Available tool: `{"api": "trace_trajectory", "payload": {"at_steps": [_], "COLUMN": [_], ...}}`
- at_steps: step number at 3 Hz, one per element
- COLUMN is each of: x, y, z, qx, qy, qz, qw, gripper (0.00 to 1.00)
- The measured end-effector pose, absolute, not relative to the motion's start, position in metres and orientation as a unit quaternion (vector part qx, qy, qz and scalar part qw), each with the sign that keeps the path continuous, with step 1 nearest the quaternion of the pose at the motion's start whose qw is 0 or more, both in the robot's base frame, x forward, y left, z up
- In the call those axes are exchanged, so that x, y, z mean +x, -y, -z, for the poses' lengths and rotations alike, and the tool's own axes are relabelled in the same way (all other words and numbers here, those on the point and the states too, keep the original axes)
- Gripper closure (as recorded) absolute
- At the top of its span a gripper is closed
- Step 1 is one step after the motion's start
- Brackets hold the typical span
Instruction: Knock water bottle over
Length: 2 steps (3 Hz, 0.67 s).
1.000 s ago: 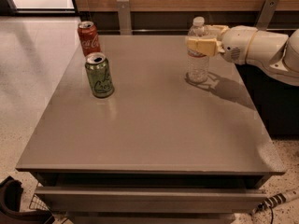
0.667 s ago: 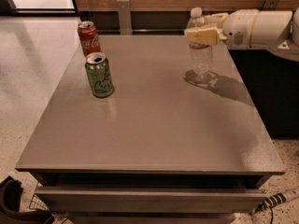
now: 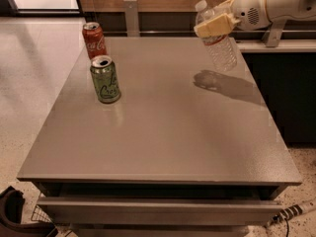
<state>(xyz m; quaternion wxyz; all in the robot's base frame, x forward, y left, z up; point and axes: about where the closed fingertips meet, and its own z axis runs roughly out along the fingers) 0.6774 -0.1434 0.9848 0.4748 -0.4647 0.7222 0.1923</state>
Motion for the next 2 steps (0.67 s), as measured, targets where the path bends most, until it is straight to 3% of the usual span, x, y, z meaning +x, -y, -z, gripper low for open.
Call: {"api": "trace_trajectory", "payload": {"at_steps": [2], "x": [0.663], "y": [0.147], "z": [-0.930], "qx": [-0.502], "qy": [-0.770], "qz": [-0.137], "qw": [0.369], "gripper": [1.00]}}
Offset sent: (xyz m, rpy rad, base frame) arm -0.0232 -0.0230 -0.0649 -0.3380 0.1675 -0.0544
